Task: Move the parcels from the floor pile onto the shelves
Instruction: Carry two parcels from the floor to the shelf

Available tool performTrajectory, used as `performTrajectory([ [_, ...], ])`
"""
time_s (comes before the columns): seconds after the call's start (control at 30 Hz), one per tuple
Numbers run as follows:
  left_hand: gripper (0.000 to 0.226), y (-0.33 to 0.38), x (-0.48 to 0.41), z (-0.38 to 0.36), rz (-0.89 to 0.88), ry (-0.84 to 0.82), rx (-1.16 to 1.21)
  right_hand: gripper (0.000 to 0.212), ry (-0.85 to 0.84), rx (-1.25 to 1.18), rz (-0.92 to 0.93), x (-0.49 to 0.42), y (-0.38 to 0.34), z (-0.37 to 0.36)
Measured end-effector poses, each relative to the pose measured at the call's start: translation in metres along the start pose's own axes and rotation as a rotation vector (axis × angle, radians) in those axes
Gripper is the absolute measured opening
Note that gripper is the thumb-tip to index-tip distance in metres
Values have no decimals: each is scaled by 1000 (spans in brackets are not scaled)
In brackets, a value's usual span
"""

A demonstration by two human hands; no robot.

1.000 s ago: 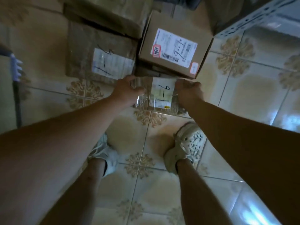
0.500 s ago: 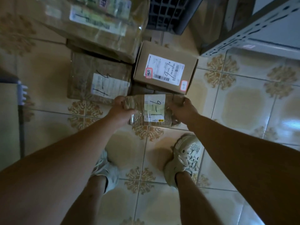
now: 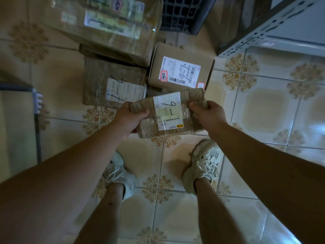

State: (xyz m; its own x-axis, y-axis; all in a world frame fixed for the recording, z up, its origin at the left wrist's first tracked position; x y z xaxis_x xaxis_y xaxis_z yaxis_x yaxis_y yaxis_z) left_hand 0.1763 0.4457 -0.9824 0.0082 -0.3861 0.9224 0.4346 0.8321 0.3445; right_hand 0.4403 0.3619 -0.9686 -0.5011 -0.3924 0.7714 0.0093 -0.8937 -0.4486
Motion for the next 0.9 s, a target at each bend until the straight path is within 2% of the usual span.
performTrajectory([
  [0.1, 34, 6, 17, 7, 20, -28, 74, 44, -11, -97, 29, 8, -26, 2],
  [0.2, 44, 8, 30, 13, 21, -63, 134, 38, -67, -216, 21, 11, -44, 0],
  [0.33, 27, 4, 47, 11, 70, -170, 271, 40, -111, -378, 15, 16, -54, -4],
  [0.43, 29, -2, 57, 9, 63, -212, 211, 44, -183, -497, -42, 22, -61, -15],
  [0.57, 30, 2, 63, 18, -28, -281, -149, 43, -246, -429, 9, 31, -68, -21],
  [0.63, 43, 11, 66, 10, -81, -346, -126, 45, -301, -409, 17, 37, -67, -32],
  [0.7, 47, 17, 65, 4, -112, -341, -95, 48, -340, -419, 20, 44, -66, -43],
  [0.8, 36, 16, 58, 10, -144, -276, -88, 61, -395, -372, -18, 50, -59, -57],
  [0.9, 28, 7, 47, 26, -134, -185, -61, 62, -387, -156, -31, 44, -53, -57],
])
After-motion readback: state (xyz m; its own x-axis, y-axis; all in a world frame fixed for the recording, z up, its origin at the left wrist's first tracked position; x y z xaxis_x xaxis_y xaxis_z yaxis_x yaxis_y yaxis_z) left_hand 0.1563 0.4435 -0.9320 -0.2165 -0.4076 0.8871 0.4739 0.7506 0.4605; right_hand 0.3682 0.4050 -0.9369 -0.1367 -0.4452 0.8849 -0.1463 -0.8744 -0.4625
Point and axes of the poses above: each hand's wrist, its own x-axis away from the middle knuckle, its own z-axis out of the back of the hand, y = z × x, the point moved 8 cm from there along -x, towards the middle knuckle, and after that the axes turned 1 degree about z, right-handed, at the moved point
